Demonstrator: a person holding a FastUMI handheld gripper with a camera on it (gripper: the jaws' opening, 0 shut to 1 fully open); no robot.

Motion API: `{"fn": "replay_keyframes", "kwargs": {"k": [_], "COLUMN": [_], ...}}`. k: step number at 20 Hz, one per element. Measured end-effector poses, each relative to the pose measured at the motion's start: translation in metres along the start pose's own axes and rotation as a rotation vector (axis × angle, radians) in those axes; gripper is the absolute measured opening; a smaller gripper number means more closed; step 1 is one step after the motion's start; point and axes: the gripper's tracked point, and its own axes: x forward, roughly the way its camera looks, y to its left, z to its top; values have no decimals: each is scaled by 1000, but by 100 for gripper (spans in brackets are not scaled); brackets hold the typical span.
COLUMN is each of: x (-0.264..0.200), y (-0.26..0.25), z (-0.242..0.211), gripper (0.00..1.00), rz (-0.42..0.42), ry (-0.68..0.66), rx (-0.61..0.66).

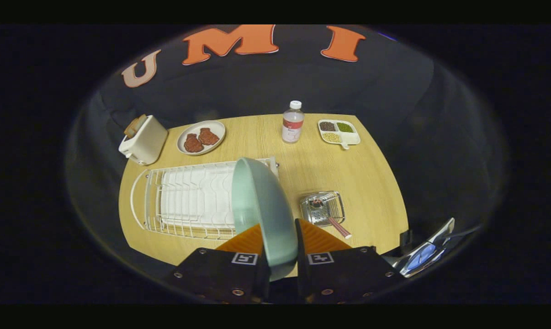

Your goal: Take the plate from the dish rack, then take the spoon from the basket and place it into the plate.

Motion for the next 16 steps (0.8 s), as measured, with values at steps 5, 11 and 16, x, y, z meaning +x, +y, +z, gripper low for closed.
{"fn": "replay_keyframes", "kwargs": {"k": [5,11,16], "x": [-7,14,26], "y": [-12,-22,-23], "z": [-39,-88,-120], "gripper": [25,25,25], "rz": [139,274,354], "ry": [13,79,106], "rx": [13,98,143]}}
